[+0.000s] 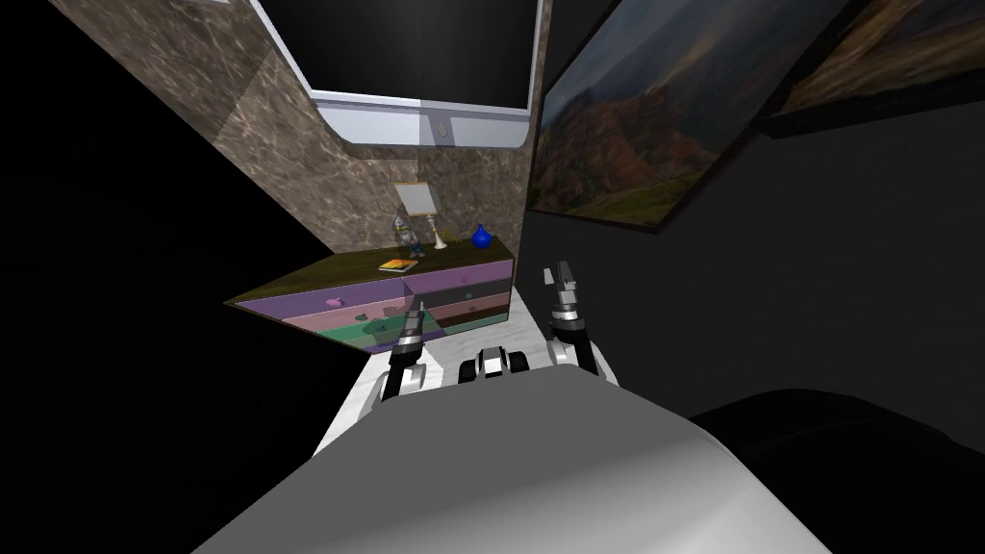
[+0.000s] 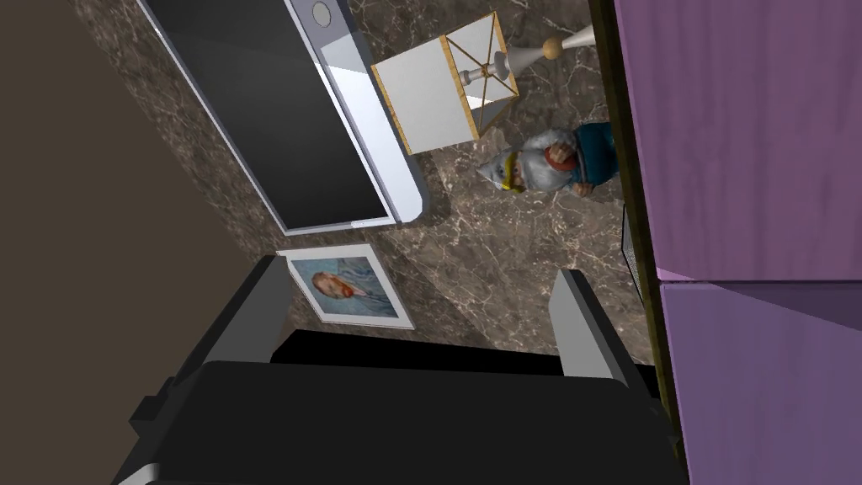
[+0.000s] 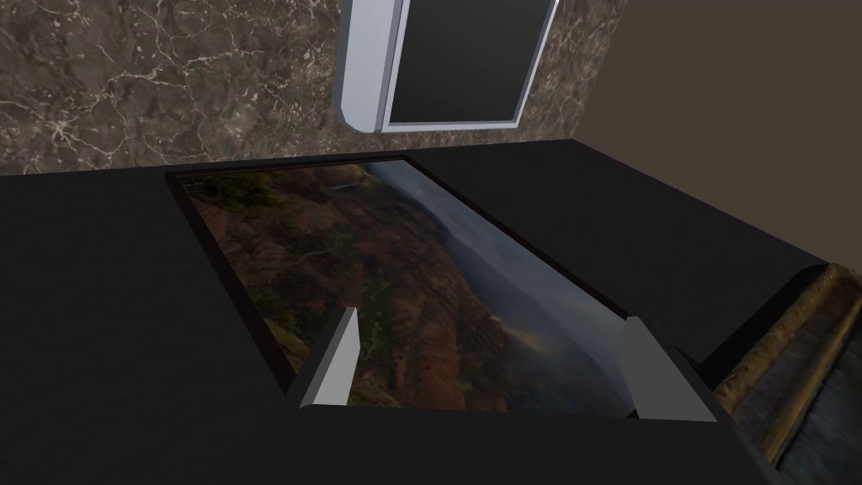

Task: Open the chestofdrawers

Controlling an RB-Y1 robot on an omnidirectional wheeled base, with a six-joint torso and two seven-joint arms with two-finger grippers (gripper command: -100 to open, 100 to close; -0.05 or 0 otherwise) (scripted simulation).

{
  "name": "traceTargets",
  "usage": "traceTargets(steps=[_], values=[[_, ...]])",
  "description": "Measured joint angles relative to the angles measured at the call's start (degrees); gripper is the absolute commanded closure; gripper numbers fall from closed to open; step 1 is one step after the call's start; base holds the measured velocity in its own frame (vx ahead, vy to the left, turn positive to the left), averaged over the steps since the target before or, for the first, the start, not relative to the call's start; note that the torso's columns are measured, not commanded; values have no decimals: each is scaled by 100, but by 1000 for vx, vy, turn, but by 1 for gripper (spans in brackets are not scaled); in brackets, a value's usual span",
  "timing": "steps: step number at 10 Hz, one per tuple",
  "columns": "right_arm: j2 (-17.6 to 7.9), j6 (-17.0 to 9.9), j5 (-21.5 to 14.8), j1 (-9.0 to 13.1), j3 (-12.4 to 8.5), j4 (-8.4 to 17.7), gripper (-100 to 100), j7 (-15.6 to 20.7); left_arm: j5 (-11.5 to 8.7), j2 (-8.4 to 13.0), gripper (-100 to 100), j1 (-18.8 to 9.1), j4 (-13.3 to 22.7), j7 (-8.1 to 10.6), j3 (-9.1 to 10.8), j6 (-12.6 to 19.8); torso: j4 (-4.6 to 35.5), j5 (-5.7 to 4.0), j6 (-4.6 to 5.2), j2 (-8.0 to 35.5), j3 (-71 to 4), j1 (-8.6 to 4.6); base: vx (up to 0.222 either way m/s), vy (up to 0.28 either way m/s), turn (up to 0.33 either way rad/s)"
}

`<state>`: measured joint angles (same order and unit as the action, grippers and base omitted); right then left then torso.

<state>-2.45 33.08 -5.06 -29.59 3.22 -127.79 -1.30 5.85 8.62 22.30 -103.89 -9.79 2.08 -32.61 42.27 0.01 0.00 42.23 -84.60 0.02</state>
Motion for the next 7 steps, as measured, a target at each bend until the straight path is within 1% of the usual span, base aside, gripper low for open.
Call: traceTargets(steps=[2,7], values=[[0,0,0,0,0,0,0,0,16,8,-100,-131,271,-33,3,26,0,-2,0,5,2,-5,102,-67,-7],[0,0,0,0,0,0,0,0,16,72,-100,-372,1014,-55,59,-82,-1,0,0,0,-1,0,96,-58,-8]])
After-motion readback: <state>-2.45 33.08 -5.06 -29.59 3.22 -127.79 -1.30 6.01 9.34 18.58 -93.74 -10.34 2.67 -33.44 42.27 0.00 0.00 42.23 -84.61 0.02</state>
